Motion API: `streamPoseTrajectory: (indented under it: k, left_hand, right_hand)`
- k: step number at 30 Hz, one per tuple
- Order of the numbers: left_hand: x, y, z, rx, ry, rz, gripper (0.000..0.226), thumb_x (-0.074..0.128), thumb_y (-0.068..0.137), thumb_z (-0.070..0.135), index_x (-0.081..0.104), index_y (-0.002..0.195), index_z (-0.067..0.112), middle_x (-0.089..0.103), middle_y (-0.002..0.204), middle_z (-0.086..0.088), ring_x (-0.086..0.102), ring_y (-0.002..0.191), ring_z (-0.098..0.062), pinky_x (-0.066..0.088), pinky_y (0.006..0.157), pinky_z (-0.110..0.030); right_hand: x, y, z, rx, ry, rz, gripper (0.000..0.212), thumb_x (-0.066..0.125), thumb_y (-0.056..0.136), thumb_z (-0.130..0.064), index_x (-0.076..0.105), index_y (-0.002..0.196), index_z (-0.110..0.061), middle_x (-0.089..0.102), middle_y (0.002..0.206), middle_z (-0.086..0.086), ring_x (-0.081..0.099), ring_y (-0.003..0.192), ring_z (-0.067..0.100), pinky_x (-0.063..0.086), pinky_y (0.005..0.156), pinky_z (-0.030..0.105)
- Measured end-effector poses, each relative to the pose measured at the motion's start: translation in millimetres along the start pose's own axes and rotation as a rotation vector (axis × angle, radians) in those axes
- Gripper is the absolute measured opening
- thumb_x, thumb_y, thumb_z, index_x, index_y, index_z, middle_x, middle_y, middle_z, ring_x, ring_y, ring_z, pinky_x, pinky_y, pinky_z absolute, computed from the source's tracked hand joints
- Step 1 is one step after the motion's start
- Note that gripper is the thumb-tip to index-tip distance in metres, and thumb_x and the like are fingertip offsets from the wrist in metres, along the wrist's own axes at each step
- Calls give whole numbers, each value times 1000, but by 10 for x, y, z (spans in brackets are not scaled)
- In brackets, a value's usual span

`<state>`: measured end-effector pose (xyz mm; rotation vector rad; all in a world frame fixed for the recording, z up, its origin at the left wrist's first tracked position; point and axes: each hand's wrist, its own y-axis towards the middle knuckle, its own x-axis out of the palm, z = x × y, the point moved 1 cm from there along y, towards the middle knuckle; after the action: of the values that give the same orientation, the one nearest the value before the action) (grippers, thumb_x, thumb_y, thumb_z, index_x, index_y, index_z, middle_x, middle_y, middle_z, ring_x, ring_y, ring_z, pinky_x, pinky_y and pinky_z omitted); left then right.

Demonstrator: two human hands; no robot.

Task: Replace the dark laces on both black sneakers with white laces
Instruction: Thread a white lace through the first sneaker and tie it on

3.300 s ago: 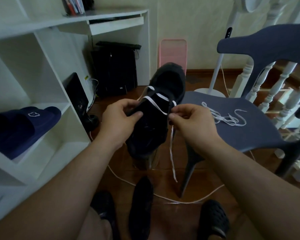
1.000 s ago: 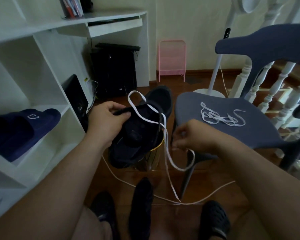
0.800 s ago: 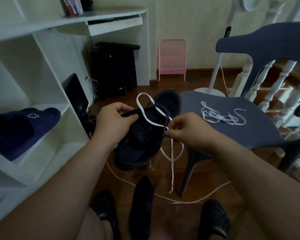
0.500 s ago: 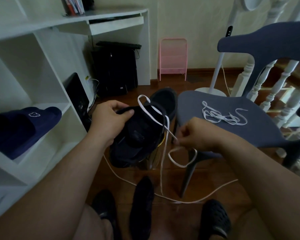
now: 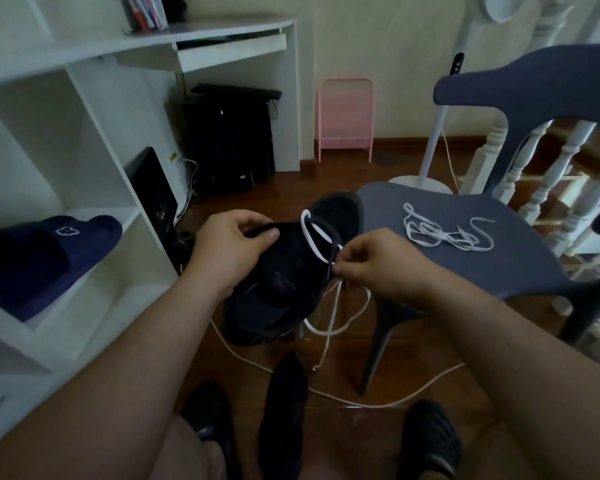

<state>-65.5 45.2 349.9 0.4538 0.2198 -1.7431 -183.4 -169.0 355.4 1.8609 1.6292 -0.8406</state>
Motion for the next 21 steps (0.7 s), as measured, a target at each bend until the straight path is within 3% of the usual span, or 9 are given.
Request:
streamPoseTrajectory:
  k: [3, 6, 10, 12, 15, 19, 21]
  left_hand:
    - [16, -9, -3, -13, -19, -38, 12, 80, 94, 29, 82, 105, 32, 77, 105, 6, 74, 98, -14, 63, 90, -38]
    - [3, -1, 39, -74, -77, -39, 13, 74, 99, 26, 80, 110, 27, 78, 105, 2, 74, 98, -18, 62, 92, -42]
    - [-20, 10, 89, -178, -119, -58, 14, 67, 102, 20, 81, 105, 22, 79, 101, -3, 75, 96, -25, 61, 93, -45]
    - [-8, -3, 91, -215, -146, -94, 17, 64, 103, 17, 81, 99, 18, 80, 97, -7, 76, 96, -30, 61, 94, -48]
    - [6, -28, 116, -278, -199, -161, 20, 59, 106, 15, 78, 102, 14, 79, 101, -13, 76, 96, -33, 61, 89, -45]
    - [30, -82, 152, -429, -254, -220, 27, 59, 107, 30, 76, 108, 10, 79, 101, -14, 75, 92, -33, 57, 80, -40]
    - [44, -115, 175, -505, -285, -241, 30, 64, 104, 34, 76, 107, 6, 80, 96, -14, 75, 89, -34, 57, 78, -40]
  right_hand:
    - [-19, -10, 3, -4, -22, -9, 16, 73, 96, -30, 77, 82, -23, 74, 73, -7, 68, 69, 3, 54, 70, 25]
    - [-91, -37, 69, 51, -110, -129, 16, 75, 94, -29, 77, 80, -21, 74, 74, -8, 65, 65, 1, 53, 70, 25]
    - [-216, -120, 69, 81, -127, -259, 12, 74, 94, -28, 79, 85, -22, 76, 79, -6, 70, 72, 5, 55, 76, 25]
    - [-296, -156, 56, 85, -57, -223, 8, 73, 94, -27, 79, 90, -24, 77, 82, -8, 71, 77, 4, 53, 73, 22]
    - [-433, -160, 126, 130, 18, -76, 9, 71, 95, -23, 76, 100, -28, 76, 87, -5, 72, 83, 7, 55, 77, 28]
    - [-531, -191, 96, 143, 281, 105, 20, 64, 99, -12, 72, 111, -26, 75, 96, -3, 71, 88, 7, 56, 75, 23]
    - [-518, -185, 25, 105, 413, 156, 21, 63, 99, -11, 73, 108, -27, 76, 98, -3, 71, 94, 11, 58, 83, 29]
